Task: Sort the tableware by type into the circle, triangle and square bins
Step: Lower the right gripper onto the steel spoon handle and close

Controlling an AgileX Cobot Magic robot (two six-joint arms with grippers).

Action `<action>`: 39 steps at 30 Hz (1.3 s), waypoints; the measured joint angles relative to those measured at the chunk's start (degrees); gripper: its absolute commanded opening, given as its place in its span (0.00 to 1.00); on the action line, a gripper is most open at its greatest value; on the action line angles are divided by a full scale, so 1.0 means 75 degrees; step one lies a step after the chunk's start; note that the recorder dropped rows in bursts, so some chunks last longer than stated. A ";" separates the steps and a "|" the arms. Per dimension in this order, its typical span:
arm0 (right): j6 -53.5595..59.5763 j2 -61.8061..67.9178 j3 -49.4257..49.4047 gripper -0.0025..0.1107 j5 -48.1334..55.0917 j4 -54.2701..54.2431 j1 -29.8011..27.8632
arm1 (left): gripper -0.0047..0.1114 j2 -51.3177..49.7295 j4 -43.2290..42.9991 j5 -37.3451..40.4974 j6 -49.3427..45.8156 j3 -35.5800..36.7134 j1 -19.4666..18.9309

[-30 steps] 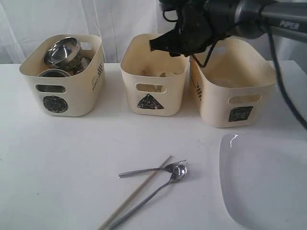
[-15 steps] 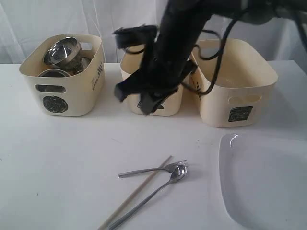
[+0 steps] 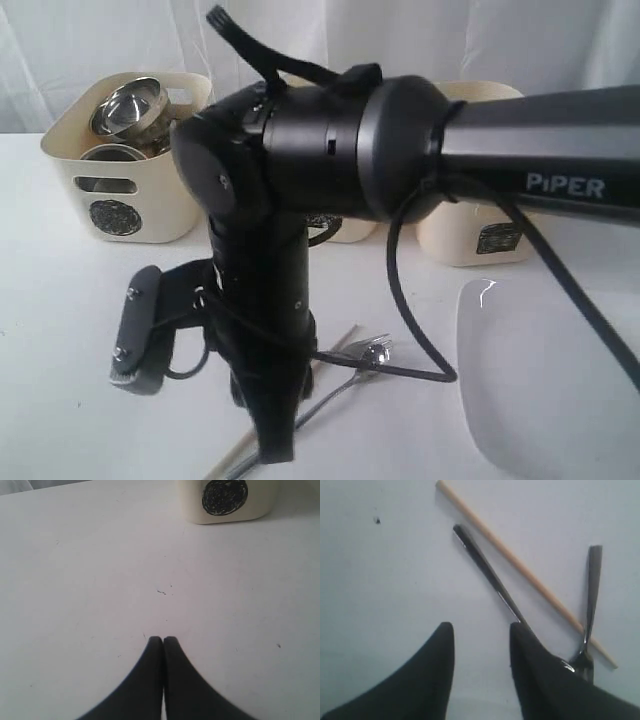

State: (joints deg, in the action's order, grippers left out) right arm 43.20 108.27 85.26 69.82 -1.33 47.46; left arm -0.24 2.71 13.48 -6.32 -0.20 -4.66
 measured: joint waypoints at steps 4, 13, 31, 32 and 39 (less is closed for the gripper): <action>0.0855 0.0000 -0.0552 0.41 -0.0013 0.0760 -0.0037 | 0.04 0.0000 0.0000 0.0000 0.0000 0.0000 0.0000; 0.1837 0.0000 -0.1482 0.41 -0.0848 0.1326 -0.0543 | 0.04 0.0000 0.0000 0.0000 0.0000 0.0000 0.0000; 0.1868 0.0000 -0.2344 0.41 -0.3113 0.0177 -0.1226 | 0.04 0.0000 0.0000 0.0000 0.0000 0.0000 0.0000; 0.1868 0.0000 -0.2345 0.41 -0.3122 0.0177 -0.1275 | 0.04 0.0000 0.0000 0.0000 0.0000 0.0000 0.0000; 0.1868 0.0296 -0.2377 0.41 -0.3242 0.0177 -0.1372 | 0.04 0.0000 0.0000 0.0000 0.0000 0.0000 0.0000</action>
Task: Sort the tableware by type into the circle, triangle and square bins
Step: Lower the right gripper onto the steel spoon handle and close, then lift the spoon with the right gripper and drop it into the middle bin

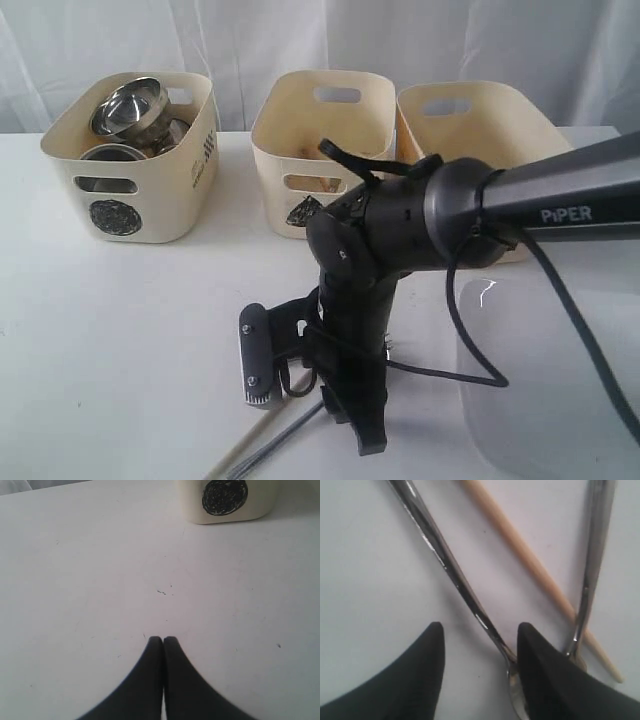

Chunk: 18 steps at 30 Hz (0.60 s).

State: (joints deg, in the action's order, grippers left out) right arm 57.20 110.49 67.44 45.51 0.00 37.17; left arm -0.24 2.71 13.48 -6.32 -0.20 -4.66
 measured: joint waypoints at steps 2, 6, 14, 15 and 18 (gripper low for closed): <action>0.0000 0.0103 0.0001 0.41 -0.0013 0.0000 0.0000 | 0.04 0.0000 0.0000 0.0000 0.0000 0.0000 0.0000; 0.0000 0.0160 0.0001 0.32 -0.0034 -0.0057 0.0000 | 0.04 0.0000 0.0000 0.0000 0.0000 0.0000 0.0000; 0.0000 0.0202 0.0001 0.10 0.0036 -0.0123 0.0000 | 0.04 0.0000 0.0000 0.0000 0.0000 0.0000 0.0000; 0.0000 0.0202 0.0001 0.06 0.0070 -0.0138 0.0000 | 0.04 0.0000 0.0000 0.0000 0.0000 0.0000 0.0000; 0.0000 0.0215 0.0001 0.02 0.0218 -0.0167 0.0000 | 0.04 0.0000 0.0000 0.0000 0.0000 0.0000 0.0000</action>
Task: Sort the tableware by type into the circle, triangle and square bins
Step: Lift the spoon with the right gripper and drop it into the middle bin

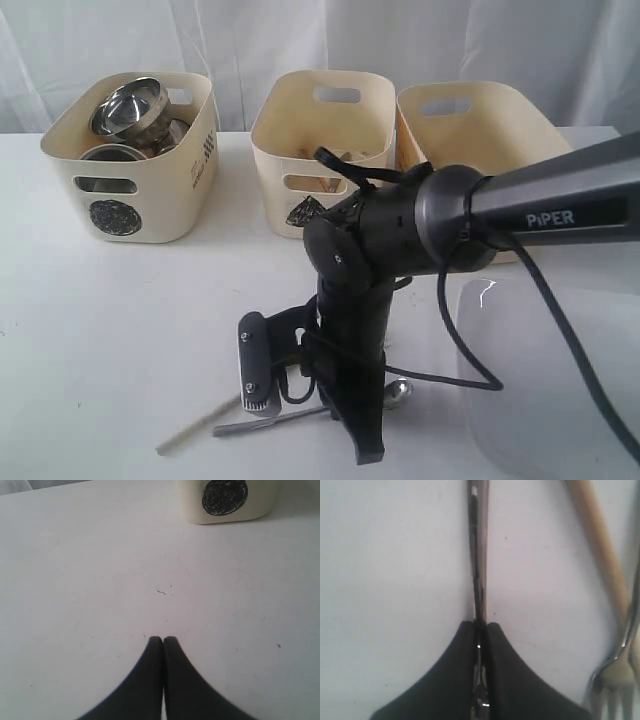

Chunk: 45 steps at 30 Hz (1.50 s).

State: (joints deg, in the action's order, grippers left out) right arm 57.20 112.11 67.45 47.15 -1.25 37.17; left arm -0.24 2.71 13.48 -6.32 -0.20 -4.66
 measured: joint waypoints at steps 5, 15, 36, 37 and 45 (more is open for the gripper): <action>0.0019 -0.0193 -0.0001 0.02 0.0467 0.0032 0.0000 | 0.04 0.0000 0.0000 0.0000 0.0000 0.0000 0.0000; 0.0230 -0.2136 -0.0001 0.02 -0.0069 0.0052 0.0027 | 0.04 0.0000 0.0000 0.0000 0.0000 0.0000 0.0000; -0.3925 -0.1275 -0.0001 0.02 -1.1476 -0.2663 -0.1543 | 0.04 0.0000 0.0000 0.0000 0.0000 0.0000 0.0000; -0.4102 -0.1108 0.0050 0.02 -1.1680 -0.2778 -0.1623 | 0.04 0.0000 0.0000 0.0000 0.0000 0.0000 0.0000; -0.4600 0.0695 0.1615 0.15 -1.0834 -0.2980 -0.1978 | 0.04 0.0000 0.0000 0.0000 0.0000 0.0000 0.0000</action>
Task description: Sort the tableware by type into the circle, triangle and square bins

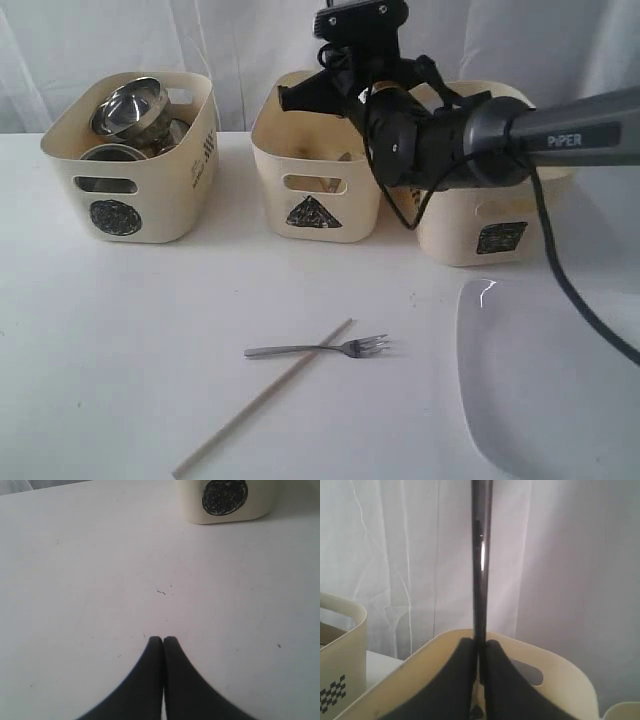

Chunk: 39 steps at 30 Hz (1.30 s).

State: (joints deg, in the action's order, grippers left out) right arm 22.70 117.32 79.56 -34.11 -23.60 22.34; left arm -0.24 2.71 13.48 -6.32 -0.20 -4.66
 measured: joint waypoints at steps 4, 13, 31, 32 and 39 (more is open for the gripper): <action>-0.0016 0.0308 0.0526 0.26 0.0256 0.0000 0.0000 | 0.04 0.0000 0.0000 0.0000 0.0000 0.0000 0.0000; -0.0016 -0.0156 0.0558 0.26 0.0959 0.0000 0.0000 | 0.04 0.0000 0.0000 0.0000 0.0000 0.0000 0.0000; 0.3351 -0.1840 0.0592 0.02 1.1290 0.0467 0.0852 | 0.04 0.0000 0.0000 0.0000 0.0000 0.0000 0.0000; 0.3636 -0.1804 0.0577 0.02 1.1701 0.0593 0.0980 | 0.04 0.0000 0.0000 0.0000 0.0000 0.0000 0.0000; 0.4529 -0.1463 0.0577 0.33 1.2501 0.1186 0.1145 | 0.04 0.0000 0.0000 0.0000 0.0000 0.0000 0.0000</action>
State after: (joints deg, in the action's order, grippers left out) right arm 56.67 106.34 83.89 59.65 -14.70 30.93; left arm -0.24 2.71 13.48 -6.32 -0.20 -4.66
